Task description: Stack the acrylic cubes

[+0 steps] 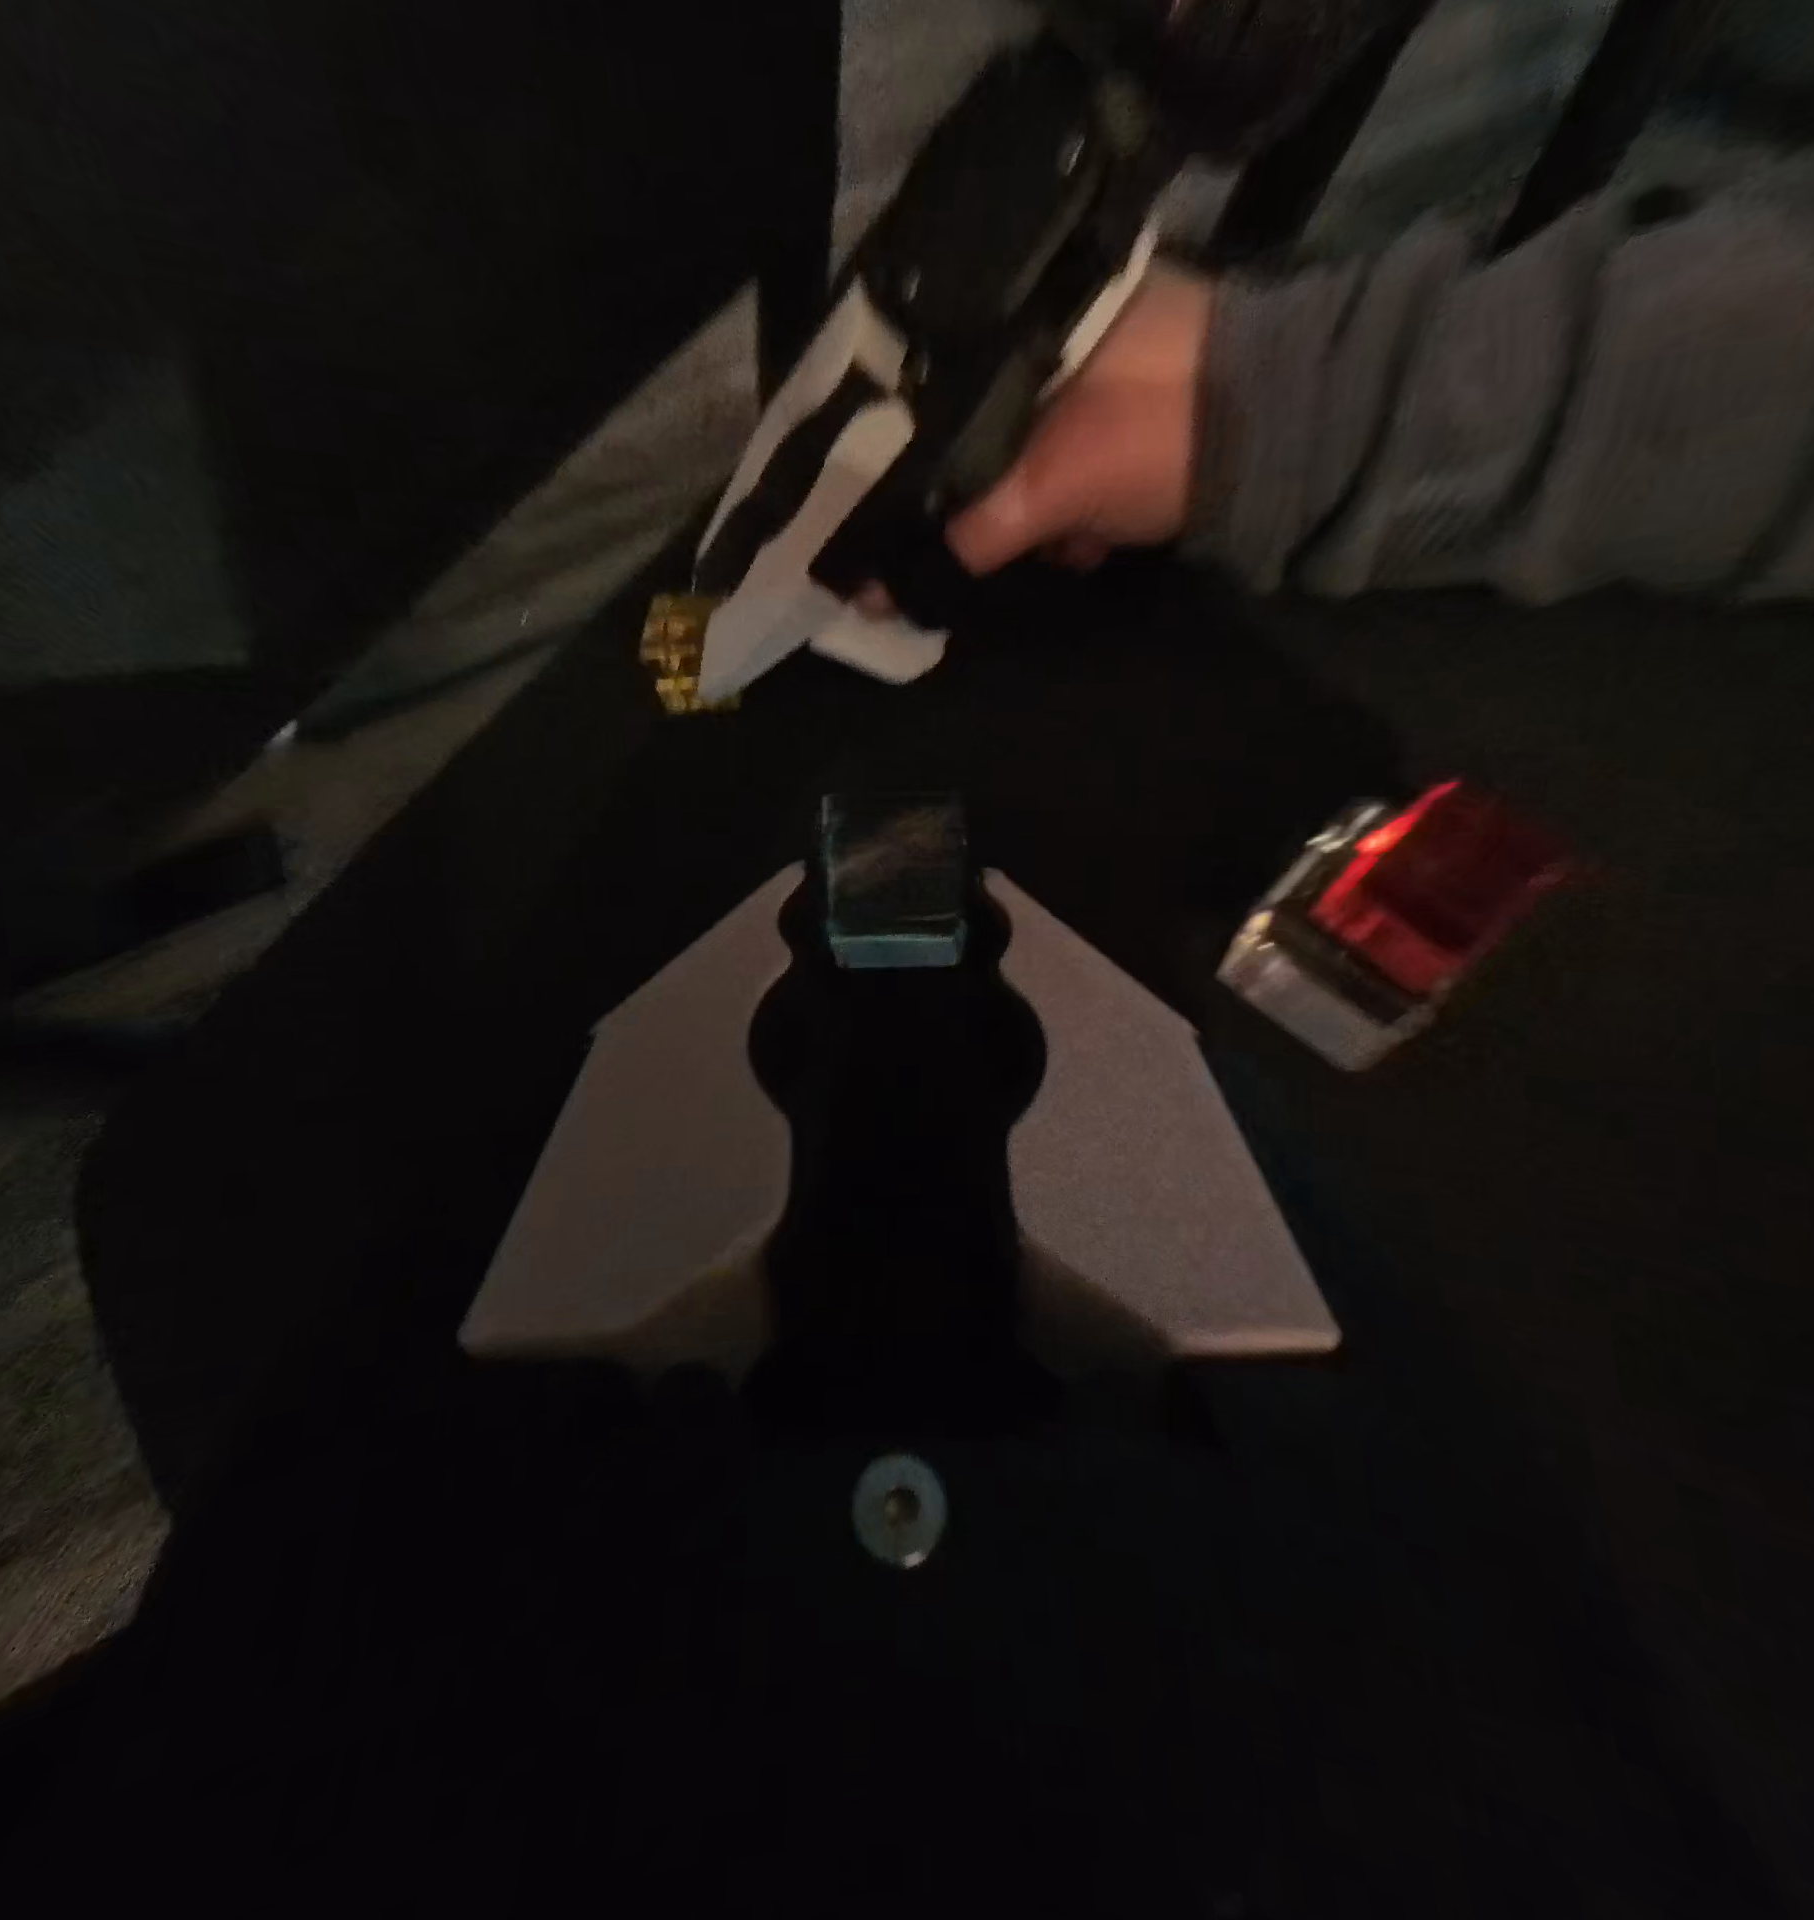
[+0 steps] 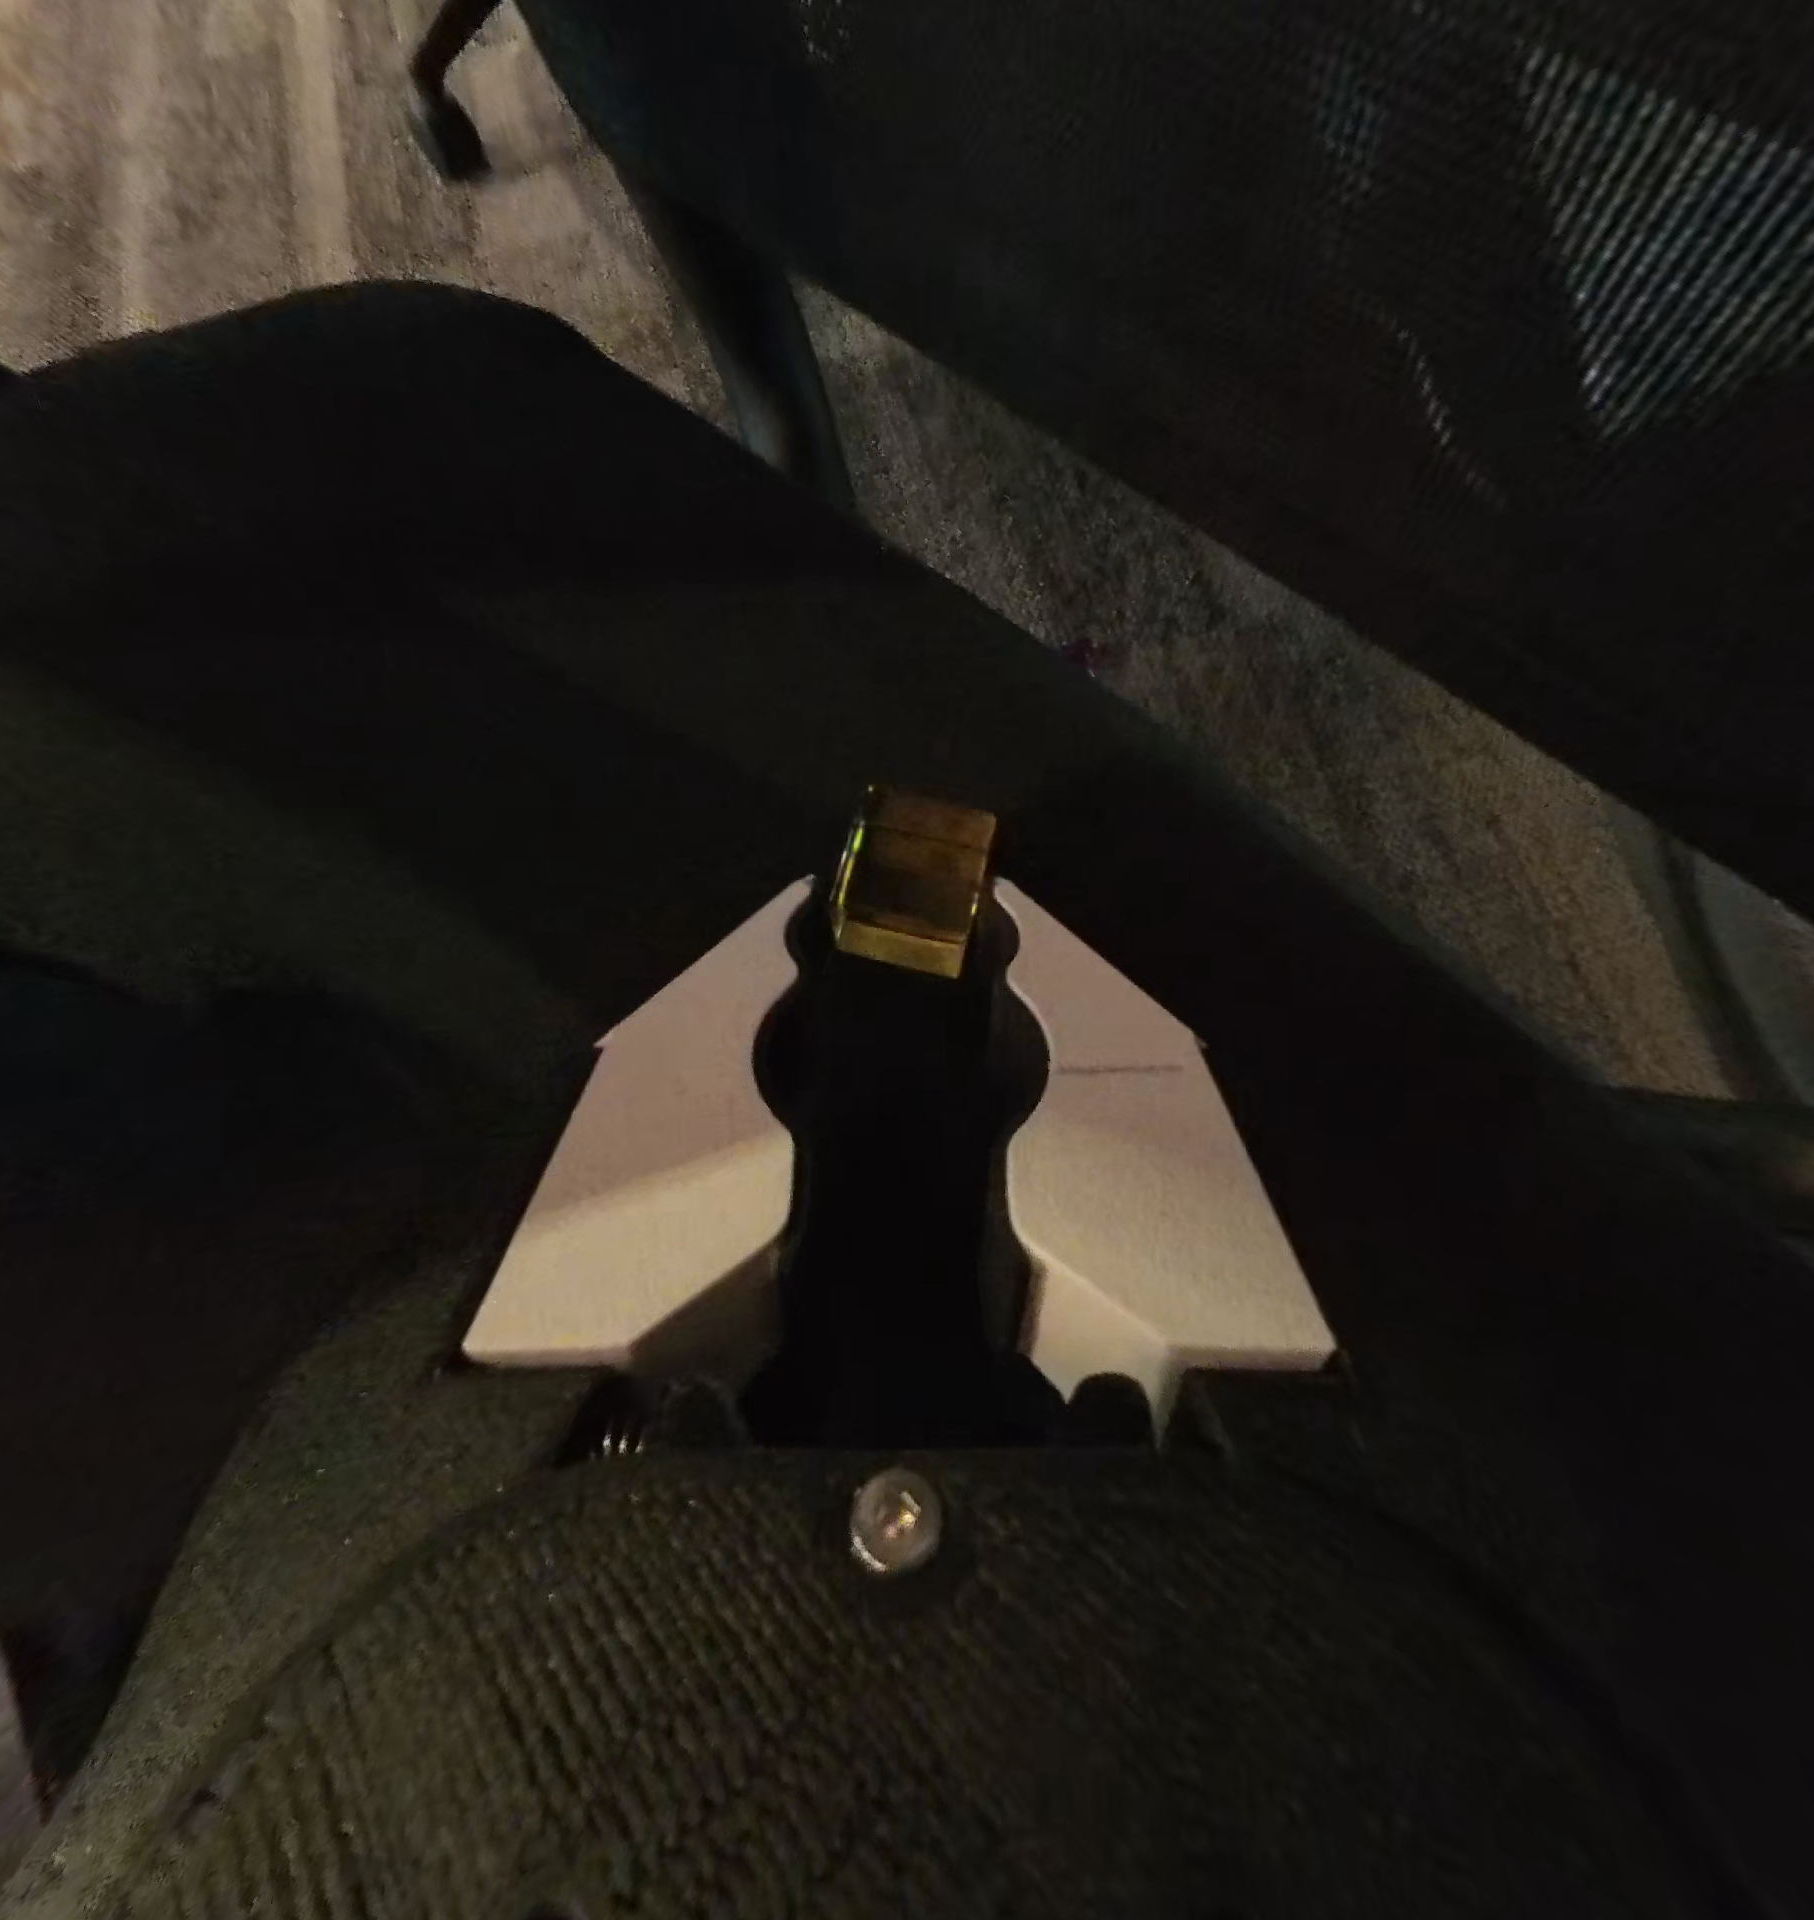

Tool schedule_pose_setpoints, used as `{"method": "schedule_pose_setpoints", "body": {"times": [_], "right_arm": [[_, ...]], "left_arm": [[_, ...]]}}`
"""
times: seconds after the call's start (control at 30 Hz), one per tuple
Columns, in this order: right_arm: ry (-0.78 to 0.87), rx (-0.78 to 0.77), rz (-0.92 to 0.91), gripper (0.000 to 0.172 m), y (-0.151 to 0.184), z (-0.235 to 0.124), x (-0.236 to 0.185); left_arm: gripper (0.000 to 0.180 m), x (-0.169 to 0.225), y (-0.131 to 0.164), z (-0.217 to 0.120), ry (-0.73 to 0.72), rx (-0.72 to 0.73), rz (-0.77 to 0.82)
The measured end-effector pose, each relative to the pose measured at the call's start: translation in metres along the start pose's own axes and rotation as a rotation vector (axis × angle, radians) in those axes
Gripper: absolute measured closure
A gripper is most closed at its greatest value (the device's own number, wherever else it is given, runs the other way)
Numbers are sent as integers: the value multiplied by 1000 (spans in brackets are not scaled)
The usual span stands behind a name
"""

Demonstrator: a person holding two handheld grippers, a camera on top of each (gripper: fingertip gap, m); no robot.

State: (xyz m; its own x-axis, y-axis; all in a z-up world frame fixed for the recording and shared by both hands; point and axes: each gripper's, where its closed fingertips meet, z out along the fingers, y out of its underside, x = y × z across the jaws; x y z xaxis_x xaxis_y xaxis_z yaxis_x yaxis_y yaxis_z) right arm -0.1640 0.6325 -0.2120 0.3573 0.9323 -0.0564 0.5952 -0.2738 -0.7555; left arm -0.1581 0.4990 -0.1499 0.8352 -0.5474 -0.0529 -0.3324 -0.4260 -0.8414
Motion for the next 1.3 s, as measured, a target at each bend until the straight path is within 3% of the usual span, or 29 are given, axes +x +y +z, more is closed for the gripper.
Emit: {"method": "schedule_pose_setpoints", "body": {"times": [0.07, 0.2, 0.33, 0.47, 0.73, 0.97, 1.13, 1.3], "right_arm": [[4, 36, -9, 144, -3, -16, -2], [36, 207, -90, 144, -18, -92, -27], [81, 256, -142, 145, -6, -157, -54], [107, 215, -179, 145, 12, -187, -70], [-3, 200, -145, 145, 26, -201, -98], [-174, 234, -206, 145, 19, -198, -133], [-233, 202, -240, 144, 14, -184, -143], [-294, 153, -232, 145, 17, -175, -147]], "left_arm": [[154, 10, -18, -18, 48, 86, -17], [154, 49, -42, -43, 246, 164, 24], [154, 79, -40, -49, 417, 55, 144], [154, 92, -33, -43, 523, -61, 202], [154, 106, -21, -19, 637, -158, 278], [154, 108, -17, -5, 662, -149, 190], [110, 109, -27, -17, 655, -57, 63], [94, 94, -24, -37, 556, 4, -56]]}}
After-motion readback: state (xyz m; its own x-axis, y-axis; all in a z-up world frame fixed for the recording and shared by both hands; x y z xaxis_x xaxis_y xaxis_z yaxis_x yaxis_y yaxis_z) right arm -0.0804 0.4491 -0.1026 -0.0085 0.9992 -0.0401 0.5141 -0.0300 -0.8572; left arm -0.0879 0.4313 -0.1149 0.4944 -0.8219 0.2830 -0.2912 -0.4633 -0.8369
